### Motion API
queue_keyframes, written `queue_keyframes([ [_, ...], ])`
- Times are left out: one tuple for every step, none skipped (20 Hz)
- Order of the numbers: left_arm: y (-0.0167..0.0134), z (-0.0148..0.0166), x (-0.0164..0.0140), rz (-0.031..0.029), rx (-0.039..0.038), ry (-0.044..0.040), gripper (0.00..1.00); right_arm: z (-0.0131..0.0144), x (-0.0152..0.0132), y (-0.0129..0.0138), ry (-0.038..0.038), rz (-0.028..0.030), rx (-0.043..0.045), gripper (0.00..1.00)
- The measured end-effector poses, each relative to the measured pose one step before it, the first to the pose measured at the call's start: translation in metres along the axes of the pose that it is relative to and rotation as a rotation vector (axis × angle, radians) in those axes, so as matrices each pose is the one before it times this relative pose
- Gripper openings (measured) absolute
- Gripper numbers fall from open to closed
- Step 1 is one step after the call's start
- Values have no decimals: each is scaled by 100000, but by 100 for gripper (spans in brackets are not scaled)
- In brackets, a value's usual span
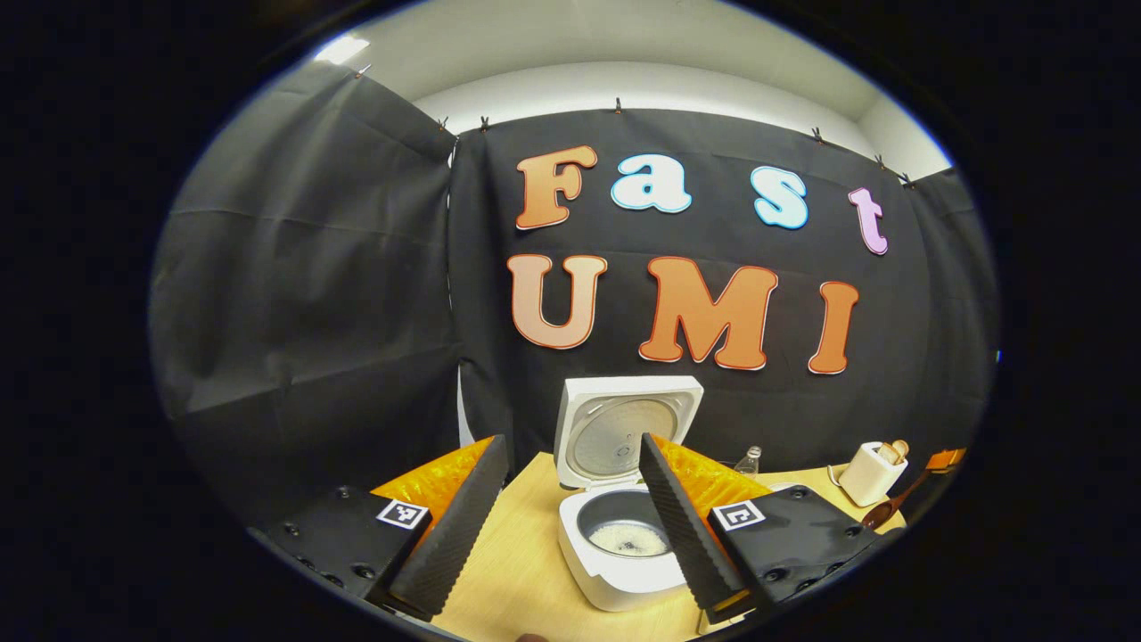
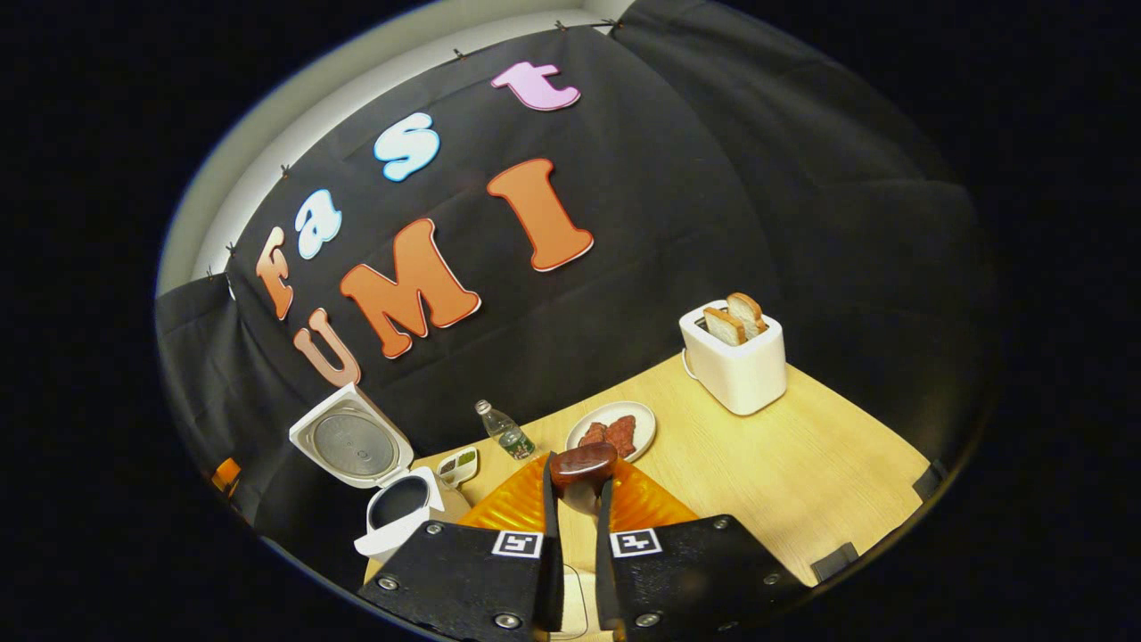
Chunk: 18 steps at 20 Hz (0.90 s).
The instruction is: Close the left gripper, press the button to open the rice cooker; take a wooden spoon from the chopstick holder with the right hand, scoop a spoonful of rice and pour it into the rice cooker, then put the wooden spoon back into the chopstick holder.
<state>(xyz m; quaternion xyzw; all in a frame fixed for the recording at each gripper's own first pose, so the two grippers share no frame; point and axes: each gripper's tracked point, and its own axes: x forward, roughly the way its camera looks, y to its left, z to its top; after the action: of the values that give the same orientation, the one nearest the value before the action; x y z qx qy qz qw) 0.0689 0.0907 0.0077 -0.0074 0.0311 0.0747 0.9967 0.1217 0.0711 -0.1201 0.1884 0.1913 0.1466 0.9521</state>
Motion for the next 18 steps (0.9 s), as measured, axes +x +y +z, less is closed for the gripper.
queue_keyframes([
  [-518, -59, -152, 19, 277, 39, 100, -593, -144, -527, 1005, 66, 921, 13],
  [-327, -125, -255, 88, 403, 115, 100, -465, 3, -458, 928, 174, 1142, 13],
  [-415, -94, -284, 70, 393, 147, 100, -597, 151, -426, 1096, -61, 1150, 13],
  [-456, -118, -199, 12, 300, 178, 100, -489, 257, -452, 909, -48, 884, 13],
  [-330, -60, -240, 8, 130, 338, 100, -508, 224, -418, 780, -104, 688, 13],
  [-176, -146, -224, 120, 11, 326, 100, -567, 369, -392, 746, -363, 779, 13],
  [-164, -137, -252, 317, -38, 266, 100, -569, 336, -256, 839, 33, 536, 13],
  [-55, -3, -334, 500, -105, 26, 100, -600, 408, -254, 921, 211, 601, 13],
  [-31, -8, -282, 479, -41, 25, 100, -441, 359, -69, 583, 239, 126, 13],
  [-37, 16, -237, 615, 250, -12, 100, -442, 397, -105, 629, 33, -459, 13],
  [10, 33, -225, 548, 388, -77, 100, -534, 352, -319, 410, -279, -727, 13],
  [147, -32, -251, 620, 576, -37, 99, -506, 424, -258, 371, -298, -488, 14],
  [184, -47, -156, 700, 475, 239, 99, -406, 441, -160, 867, -331, 19, 13],
  [173, -62, -208, 649, 132, 143, 99, -494, 437, -136, 844, -127, 654, 13],
  [140, -96, -163, 499, -198, 184, 99, -370, 264, -175, 694, -128, 1021, 13],
  [201, -59, -90, 525, -333, 307, 100, -394, 400, -328, 942, -720, 1365, 13],
  [285, -40, -169, 685, -283, 323, 100, -418, 408, -324, 504, -759, 1065, 14],
  [259, 85, 29, 413, -365, 160, 100, -361, 251, -268, 537, -448, 791, 15],
])
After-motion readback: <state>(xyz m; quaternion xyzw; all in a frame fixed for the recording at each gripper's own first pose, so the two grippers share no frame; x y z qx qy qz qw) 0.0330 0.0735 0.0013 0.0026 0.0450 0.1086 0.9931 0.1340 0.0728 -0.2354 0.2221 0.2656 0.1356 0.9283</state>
